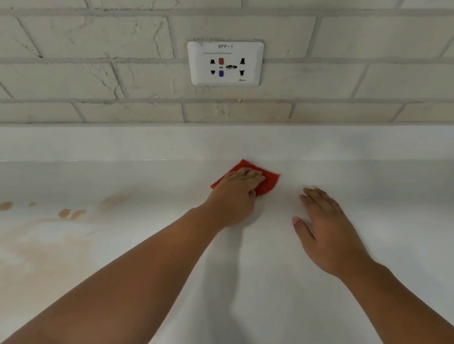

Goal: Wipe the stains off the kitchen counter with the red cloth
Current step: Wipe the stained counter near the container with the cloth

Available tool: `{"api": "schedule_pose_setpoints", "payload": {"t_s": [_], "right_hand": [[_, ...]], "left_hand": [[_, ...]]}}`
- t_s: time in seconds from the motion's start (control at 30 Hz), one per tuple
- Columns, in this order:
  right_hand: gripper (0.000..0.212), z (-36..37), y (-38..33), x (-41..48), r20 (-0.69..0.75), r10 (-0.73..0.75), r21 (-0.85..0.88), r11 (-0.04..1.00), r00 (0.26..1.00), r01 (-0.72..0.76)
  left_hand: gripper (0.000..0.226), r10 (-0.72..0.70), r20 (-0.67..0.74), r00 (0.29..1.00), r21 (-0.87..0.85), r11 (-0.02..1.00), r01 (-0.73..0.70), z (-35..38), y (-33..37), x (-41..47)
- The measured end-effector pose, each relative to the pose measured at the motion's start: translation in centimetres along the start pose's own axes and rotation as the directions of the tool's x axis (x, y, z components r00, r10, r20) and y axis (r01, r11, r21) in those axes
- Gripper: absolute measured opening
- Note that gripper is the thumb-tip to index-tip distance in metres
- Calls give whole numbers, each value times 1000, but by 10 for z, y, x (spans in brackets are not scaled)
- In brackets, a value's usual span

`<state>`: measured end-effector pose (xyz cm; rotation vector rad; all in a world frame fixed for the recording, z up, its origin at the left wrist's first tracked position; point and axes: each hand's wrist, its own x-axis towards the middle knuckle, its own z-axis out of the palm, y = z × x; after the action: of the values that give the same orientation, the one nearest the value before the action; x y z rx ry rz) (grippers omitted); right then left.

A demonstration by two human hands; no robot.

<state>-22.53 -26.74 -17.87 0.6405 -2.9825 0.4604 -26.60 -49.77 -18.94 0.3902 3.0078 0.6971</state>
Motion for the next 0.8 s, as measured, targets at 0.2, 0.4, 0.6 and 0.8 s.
{"api": "schedule_pose_setpoints", "payload": {"t_s": [0.2, 0.4, 0.6, 0.8], "right_hand": [[66, -8, 7, 0, 13, -1, 0, 1000, 1000, 1], [59, -12, 13, -5, 37, 4, 18, 1000, 999, -5], [67, -7, 15, -15, 53, -19, -30, 999, 998, 21], [70, -5, 13, -18, 65, -39, -42, 998, 997, 42]], "left_hand": [[55, -4, -89, 996, 24, 1000, 6, -12, -41, -61], [55, -240, -108, 965, 137, 958, 253, -11, -27, -7], [50, -44, 23, 999, 110, 993, 41, 19, 31, 7], [46, 62, -18, 998, -12, 998, -62, 8, 12, -86]]}}
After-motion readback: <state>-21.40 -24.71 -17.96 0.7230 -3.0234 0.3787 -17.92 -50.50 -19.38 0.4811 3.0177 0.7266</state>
